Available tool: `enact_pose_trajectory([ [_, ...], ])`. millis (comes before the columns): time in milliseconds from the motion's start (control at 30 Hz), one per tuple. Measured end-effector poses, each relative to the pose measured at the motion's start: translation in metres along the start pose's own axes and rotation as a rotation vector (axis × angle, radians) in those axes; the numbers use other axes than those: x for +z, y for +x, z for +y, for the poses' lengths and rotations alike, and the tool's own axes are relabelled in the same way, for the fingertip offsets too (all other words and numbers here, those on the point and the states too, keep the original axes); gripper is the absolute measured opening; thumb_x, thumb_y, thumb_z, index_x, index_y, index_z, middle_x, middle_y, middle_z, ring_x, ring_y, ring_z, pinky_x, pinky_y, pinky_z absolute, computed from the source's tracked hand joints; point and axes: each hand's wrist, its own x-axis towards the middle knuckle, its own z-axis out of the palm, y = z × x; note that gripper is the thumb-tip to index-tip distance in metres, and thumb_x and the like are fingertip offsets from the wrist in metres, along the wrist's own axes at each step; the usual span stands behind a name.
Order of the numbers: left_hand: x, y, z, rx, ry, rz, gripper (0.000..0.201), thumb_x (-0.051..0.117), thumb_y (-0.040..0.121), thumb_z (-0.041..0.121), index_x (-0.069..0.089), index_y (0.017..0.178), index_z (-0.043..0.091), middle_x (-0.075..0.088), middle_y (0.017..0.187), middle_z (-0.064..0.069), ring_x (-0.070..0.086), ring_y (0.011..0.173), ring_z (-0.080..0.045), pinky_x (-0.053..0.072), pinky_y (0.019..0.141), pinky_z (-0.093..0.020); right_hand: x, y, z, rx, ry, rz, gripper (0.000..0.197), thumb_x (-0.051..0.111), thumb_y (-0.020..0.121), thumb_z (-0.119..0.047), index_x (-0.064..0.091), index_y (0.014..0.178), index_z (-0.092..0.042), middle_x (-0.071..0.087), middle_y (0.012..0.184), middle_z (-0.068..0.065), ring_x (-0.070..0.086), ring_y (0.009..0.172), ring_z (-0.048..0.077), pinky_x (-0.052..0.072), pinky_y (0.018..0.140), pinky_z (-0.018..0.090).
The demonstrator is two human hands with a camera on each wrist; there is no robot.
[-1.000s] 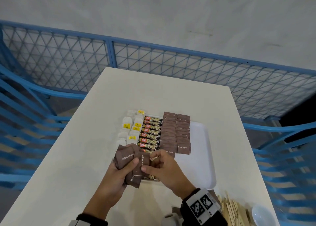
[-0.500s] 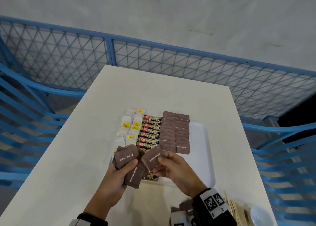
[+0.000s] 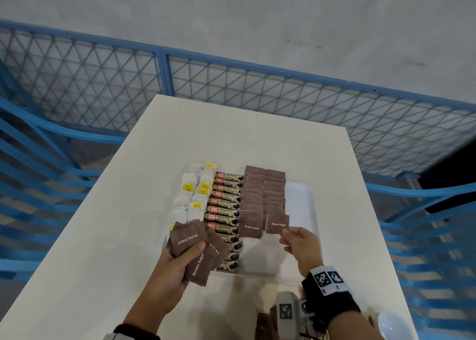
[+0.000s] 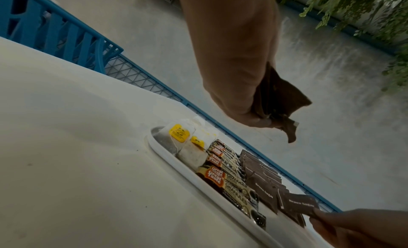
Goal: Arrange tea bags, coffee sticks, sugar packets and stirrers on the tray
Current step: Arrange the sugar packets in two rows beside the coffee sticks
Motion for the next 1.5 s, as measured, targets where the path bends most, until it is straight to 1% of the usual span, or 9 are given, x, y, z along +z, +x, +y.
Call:
enact_pose_trajectory([
  [267,0.002,-0.003,0.002,0.002,-0.008,-0.003,0.044,0.069,0.055,0.008,0.062,0.097,0.019,0.075,0.076,0.003,0.071,0.066,-0.01,0.054,0.049,-0.022,0.004,0.018,0.011,-0.037,-0.269,0.125,0.011,0.071,0.081,-0.018,0.067,0.08,-0.007,0.063,0.072,0.002,0.056,0.071,0.019,0.047,0.076,0.034],
  [433,-0.002,-0.001,-0.002,-0.02,0.009,0.027,0.032,0.056,0.083,-0.006,0.06,0.102,0.02,0.074,0.077,0.002,0.071,0.067,-0.01,0.054,0.049,-0.022,0.007,0.017,0.009,-0.053,-0.349,0.138,0.013,0.069,0.082,-0.02,0.063,0.079,-0.008,0.064,0.081,0.004,0.057,0.079,0.02,0.043,0.073,0.028],
  [633,0.003,-0.002,-0.001,-0.031,0.013,0.011,0.029,0.053,0.085,-0.007,0.062,0.096,0.019,0.074,0.075,0.002,0.071,0.065,-0.01,0.055,0.05,-0.022,0.013,0.005,0.0,-0.203,-0.392,0.197,0.024,0.069,0.082,-0.019,0.058,0.097,-0.004,0.058,0.093,0.012,0.054,0.082,0.022,0.037,0.072,0.026],
  [733,0.006,-0.003,0.0,-0.024,0.007,0.002,0.032,0.061,0.075,-0.005,0.063,0.098,0.018,0.075,0.08,0.0,0.071,0.069,-0.013,0.056,0.052,-0.024,0.025,-0.025,-0.017,-0.36,-0.394,0.052,0.013,0.064,0.086,-0.021,0.058,0.09,-0.01,0.059,0.084,0.004,0.054,0.077,0.017,0.037,0.067,0.02],
  [833,0.007,-0.002,-0.001,-0.022,0.004,0.006,0.03,0.057,0.081,-0.007,0.063,0.096,0.018,0.075,0.078,0.0,0.071,0.068,-0.012,0.056,0.052,-0.024,0.039,-0.062,-0.034,-0.428,-0.439,-0.289,0.016,0.056,0.091,-0.03,0.057,0.085,-0.016,0.057,0.074,-0.005,0.049,0.064,0.007,0.039,0.057,0.007],
  [1000,0.006,-0.004,-0.003,-0.021,0.022,0.001,0.028,0.055,0.085,-0.005,0.064,0.098,0.018,0.075,0.081,-0.003,0.071,0.07,-0.015,0.058,0.057,-0.027,0.054,-0.088,-0.036,-0.268,-0.346,-0.708,0.012,0.062,0.087,-0.033,0.06,0.085,-0.022,0.06,0.073,-0.009,0.052,0.061,0.003,0.038,0.052,0.01],
  [1167,0.004,-0.007,-0.002,-0.005,0.027,-0.012,0.034,0.056,0.083,-0.005,0.062,0.103,0.022,0.075,0.088,-0.001,0.072,0.076,-0.015,0.058,0.06,-0.027,0.05,-0.092,-0.039,-0.182,-0.21,-0.731,0.009,0.066,0.085,-0.013,0.058,0.08,-0.013,0.058,0.062,-0.005,0.05,0.047,0.004,0.039,0.045,0.015],
  [1333,0.002,-0.006,-0.002,0.01,0.008,-0.01,0.038,0.057,0.082,-0.006,0.06,0.105,0.024,0.075,0.087,-0.001,0.072,0.075,-0.014,0.059,0.062,-0.027,0.045,-0.09,-0.046,-0.155,-0.174,-0.687,0.008,0.056,0.092,-0.014,0.058,0.085,-0.014,0.058,0.082,0.006,0.059,0.06,0.006,0.047,0.052,0.018],
  [1500,0.006,-0.004,-0.004,0.034,0.014,-0.011,0.039,0.061,0.073,-0.003,0.062,0.104,0.022,0.075,0.09,-0.002,0.071,0.077,-0.014,0.058,0.064,-0.027,0.044,-0.096,-0.047,-0.025,-0.013,-0.846,0.016,0.056,0.091,-0.009,0.046,0.104,-0.01,0.061,0.093,0.005,0.064,0.066,0.015,0.055,0.06,0.025],
])
